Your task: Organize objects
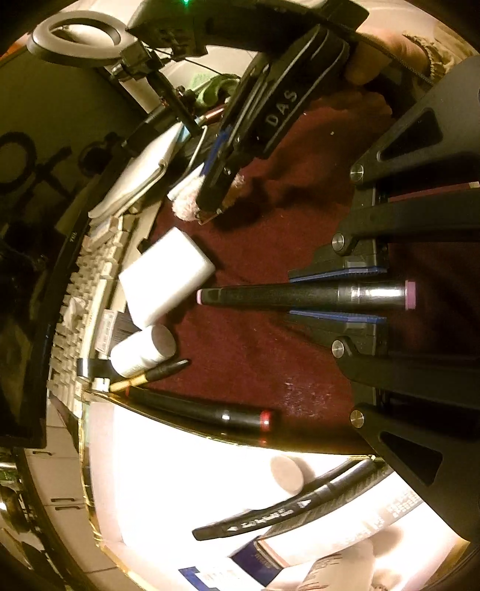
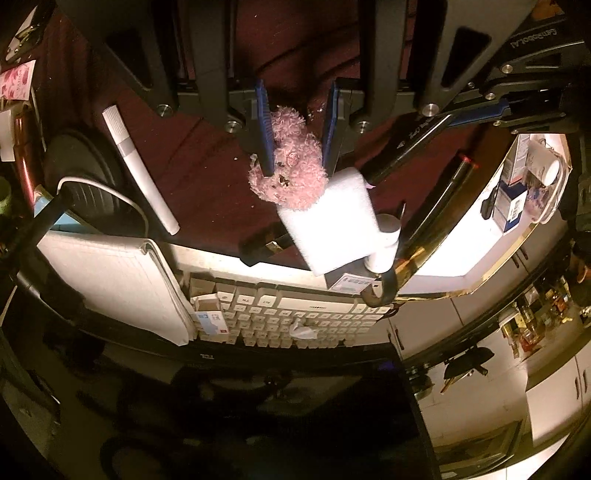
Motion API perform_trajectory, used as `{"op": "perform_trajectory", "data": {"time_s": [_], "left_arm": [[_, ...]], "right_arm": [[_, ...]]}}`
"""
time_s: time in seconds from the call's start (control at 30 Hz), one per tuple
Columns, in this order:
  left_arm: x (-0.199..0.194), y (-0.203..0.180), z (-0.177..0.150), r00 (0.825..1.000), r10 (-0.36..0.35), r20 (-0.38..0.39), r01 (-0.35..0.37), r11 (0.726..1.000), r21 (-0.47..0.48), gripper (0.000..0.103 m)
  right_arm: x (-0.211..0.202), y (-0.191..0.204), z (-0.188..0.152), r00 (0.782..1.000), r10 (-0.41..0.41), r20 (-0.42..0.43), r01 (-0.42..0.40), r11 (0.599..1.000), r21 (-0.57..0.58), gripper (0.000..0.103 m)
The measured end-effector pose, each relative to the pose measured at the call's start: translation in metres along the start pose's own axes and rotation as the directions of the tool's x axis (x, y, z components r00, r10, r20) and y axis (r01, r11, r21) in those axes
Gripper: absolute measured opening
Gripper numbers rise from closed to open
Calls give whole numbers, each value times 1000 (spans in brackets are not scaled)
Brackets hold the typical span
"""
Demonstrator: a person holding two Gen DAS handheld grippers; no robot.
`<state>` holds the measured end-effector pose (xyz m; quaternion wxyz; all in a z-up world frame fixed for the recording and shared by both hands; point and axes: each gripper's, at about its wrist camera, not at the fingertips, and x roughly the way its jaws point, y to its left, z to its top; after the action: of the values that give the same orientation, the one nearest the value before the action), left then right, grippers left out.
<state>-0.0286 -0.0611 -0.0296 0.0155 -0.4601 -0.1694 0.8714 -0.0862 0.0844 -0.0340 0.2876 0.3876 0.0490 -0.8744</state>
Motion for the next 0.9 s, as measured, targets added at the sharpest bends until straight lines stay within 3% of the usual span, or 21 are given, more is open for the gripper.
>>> {"op": "perform_trajectory", "data": {"time_s": [0.37, 0.9], "left_arm": [[-18, 3, 3, 996, -35, 83, 37, 999, -18, 14], [-33, 10, 6, 992, -26, 125, 30, 999, -30, 14]], "right_arm": [[-5, 8, -3, 1000, 16, 3, -16, 1000, -18, 24], [-7, 20, -1, 1000, 18, 7, -18, 999, -48, 24]]}}
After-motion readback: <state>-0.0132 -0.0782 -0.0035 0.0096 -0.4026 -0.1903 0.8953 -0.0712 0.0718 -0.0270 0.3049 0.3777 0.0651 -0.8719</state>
